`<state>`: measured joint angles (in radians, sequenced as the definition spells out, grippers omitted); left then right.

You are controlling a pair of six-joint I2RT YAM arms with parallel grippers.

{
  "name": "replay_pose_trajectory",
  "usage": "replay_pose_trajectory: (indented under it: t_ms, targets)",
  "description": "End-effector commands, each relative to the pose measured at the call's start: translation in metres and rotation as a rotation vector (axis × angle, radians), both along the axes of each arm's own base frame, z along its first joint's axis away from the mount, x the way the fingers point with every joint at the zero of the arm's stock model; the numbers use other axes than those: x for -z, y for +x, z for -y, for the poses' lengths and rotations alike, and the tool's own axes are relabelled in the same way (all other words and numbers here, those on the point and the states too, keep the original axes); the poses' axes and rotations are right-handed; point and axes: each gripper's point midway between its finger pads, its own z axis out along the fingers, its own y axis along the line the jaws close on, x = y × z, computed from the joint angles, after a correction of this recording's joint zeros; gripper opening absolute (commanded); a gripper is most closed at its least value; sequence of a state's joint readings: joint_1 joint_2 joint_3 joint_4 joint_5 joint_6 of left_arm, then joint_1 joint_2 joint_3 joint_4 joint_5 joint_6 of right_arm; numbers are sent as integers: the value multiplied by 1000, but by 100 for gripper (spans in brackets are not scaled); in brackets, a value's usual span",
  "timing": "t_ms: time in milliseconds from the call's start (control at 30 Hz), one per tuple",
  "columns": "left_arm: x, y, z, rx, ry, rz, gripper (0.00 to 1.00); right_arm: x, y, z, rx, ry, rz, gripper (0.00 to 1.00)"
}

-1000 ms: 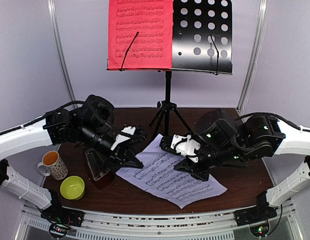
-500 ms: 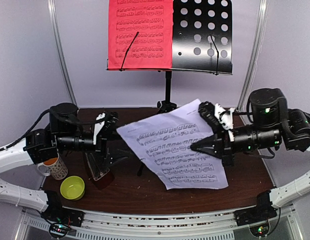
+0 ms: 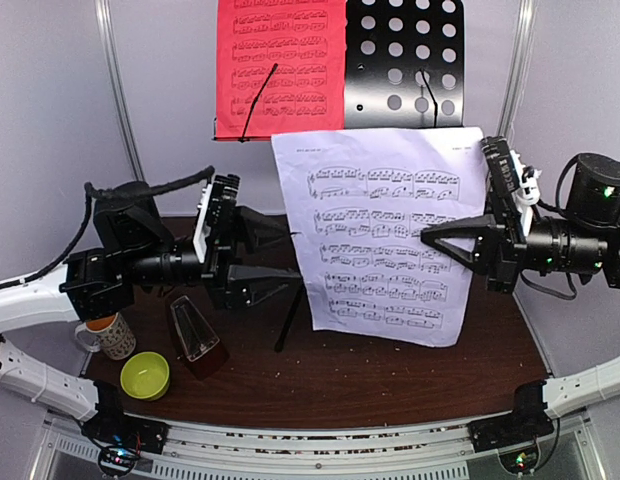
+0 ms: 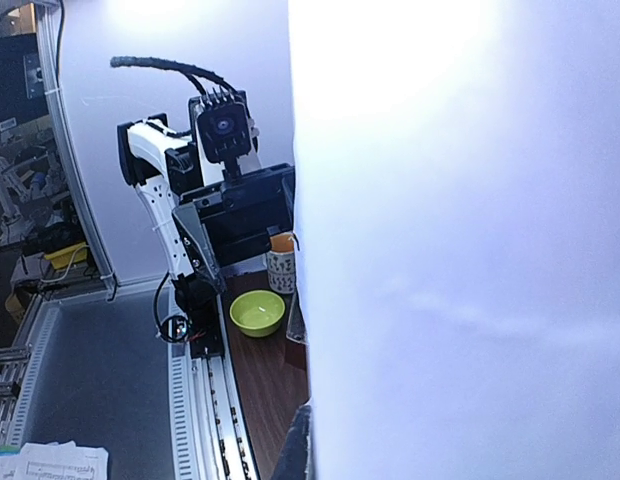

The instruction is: Set up the instrument practice props

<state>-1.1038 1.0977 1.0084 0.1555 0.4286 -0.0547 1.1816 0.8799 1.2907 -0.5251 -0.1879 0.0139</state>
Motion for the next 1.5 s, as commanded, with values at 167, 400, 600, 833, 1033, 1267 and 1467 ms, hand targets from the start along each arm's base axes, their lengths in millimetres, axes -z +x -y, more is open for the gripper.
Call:
replay_pose_trajectory:
  t_ms: [167, 400, 600, 833, 1033, 1267, 1467]
  targets:
    - [-91, -8, 15, -11, -218, 63, 40, -58, 4, 24, 32, 193, 69, 0]
    - [-119, 4, 35, -42, -216, 82, 30, -87, 11, 31, 52, 262, 131, 0]
    - [-151, 17, 34, -131, -245, 127, 10, -109, 23, 44, 131, 282, 201, 0]
    - [-172, 33, 47, -195, -216, 172, 16, -132, 35, 46, 164, 312, 247, 0]
    - [-179, 41, 61, -163, -169, 197, 23, -147, 33, 49, 145, 315, 280, 0]
    - [-194, 41, 63, -102, -168, 226, 15, -162, 39, 57, 190, 301, 331, 0]
    - [-219, 59, 54, -154, -243, 212, 0, -180, 73, 74, 385, 334, 351, 5]
